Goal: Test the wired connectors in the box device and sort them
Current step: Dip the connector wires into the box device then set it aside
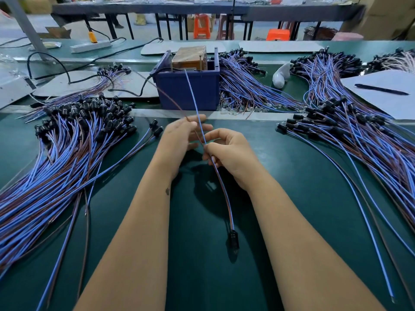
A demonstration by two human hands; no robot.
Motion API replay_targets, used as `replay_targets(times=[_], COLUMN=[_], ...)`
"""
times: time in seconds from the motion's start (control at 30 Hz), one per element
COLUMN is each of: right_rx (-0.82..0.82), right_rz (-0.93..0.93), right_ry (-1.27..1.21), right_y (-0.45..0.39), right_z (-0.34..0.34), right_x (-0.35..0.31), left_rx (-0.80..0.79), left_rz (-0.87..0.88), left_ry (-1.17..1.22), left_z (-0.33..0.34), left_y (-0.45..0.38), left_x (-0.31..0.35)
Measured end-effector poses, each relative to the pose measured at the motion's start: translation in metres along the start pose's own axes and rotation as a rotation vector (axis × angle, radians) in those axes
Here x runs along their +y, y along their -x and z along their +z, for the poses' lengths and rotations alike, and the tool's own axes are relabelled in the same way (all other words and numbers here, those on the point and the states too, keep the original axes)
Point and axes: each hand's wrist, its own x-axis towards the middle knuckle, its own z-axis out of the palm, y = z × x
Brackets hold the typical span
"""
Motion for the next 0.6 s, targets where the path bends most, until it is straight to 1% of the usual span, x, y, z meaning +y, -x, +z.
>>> replay_targets(times=[0.17, 0.27, 0.33, 0.47, 0.6], right_rx=[0.082, 0.088, 0.11, 0.202, 0.271], right_rz=[-0.058, -0.064, -0.075, -0.077, -0.075], right_ry=[-0.037, -0.04, -0.014, 0.066, 0.052], right_y=[-0.001, 0.0, -0.001, -0.003, -0.004], right_z=[0.001, 0.002, 0.002, -0.001, -0.005], right_x=[0.001, 0.001, 0.002, 0.005, 0.004], left_rx=[-0.191, -0.203, -0.162, 0.031, 0.154], left_rz=[0.014, 0.014, 0.026, 0.093, 0.094], left_ry=[-0.133, -0.156, -0.176, -0.299, -0.379], left_z=[0.009, 0.009, 0.008, 0.004, -0.003], left_y=[0.007, 0.009, 0.008, 0.001, -0.002], left_x=[-0.009, -0.009, -0.01, -0.013, -0.017])
